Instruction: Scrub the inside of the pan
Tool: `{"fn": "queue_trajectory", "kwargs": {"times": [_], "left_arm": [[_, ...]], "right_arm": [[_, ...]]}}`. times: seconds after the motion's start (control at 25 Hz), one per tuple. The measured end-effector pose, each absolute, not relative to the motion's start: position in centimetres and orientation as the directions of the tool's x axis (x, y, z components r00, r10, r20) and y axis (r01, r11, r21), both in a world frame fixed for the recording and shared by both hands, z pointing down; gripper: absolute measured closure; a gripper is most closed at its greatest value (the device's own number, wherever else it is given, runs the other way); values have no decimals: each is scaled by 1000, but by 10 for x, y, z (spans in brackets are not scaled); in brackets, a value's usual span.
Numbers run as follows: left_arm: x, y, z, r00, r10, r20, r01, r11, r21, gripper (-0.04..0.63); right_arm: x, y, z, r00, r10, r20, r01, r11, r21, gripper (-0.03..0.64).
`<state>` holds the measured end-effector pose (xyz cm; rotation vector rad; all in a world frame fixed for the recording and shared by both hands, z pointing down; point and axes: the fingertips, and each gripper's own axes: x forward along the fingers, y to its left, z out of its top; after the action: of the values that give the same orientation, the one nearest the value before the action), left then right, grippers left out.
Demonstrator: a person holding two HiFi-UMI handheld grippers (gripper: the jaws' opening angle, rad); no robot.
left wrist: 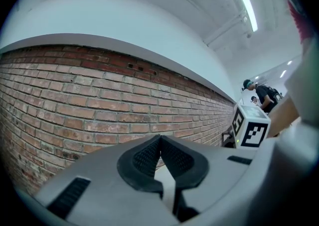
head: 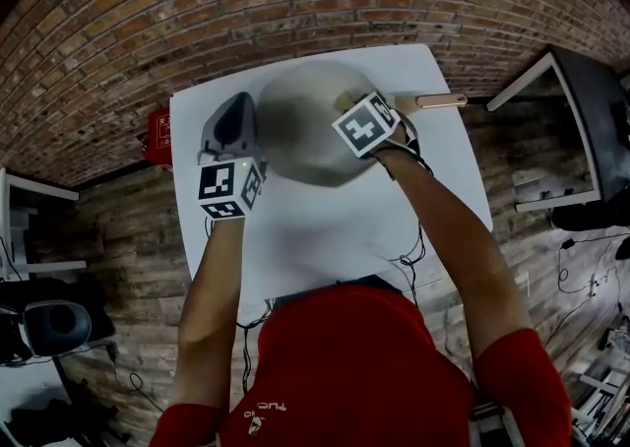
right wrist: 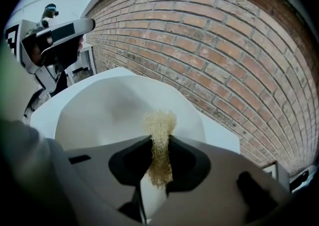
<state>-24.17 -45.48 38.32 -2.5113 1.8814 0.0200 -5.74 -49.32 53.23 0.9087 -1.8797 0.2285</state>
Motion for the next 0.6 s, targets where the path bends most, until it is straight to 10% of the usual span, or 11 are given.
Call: {"fn": "queue_trajectory", "kwargs": {"times": [0.6], "left_arm": [[-247,-442,384,258,-966,-4,-966,-258,-1,581]], "right_arm": [[-174,-420,545,-484,-240,842,-232,962,141,531]]}}
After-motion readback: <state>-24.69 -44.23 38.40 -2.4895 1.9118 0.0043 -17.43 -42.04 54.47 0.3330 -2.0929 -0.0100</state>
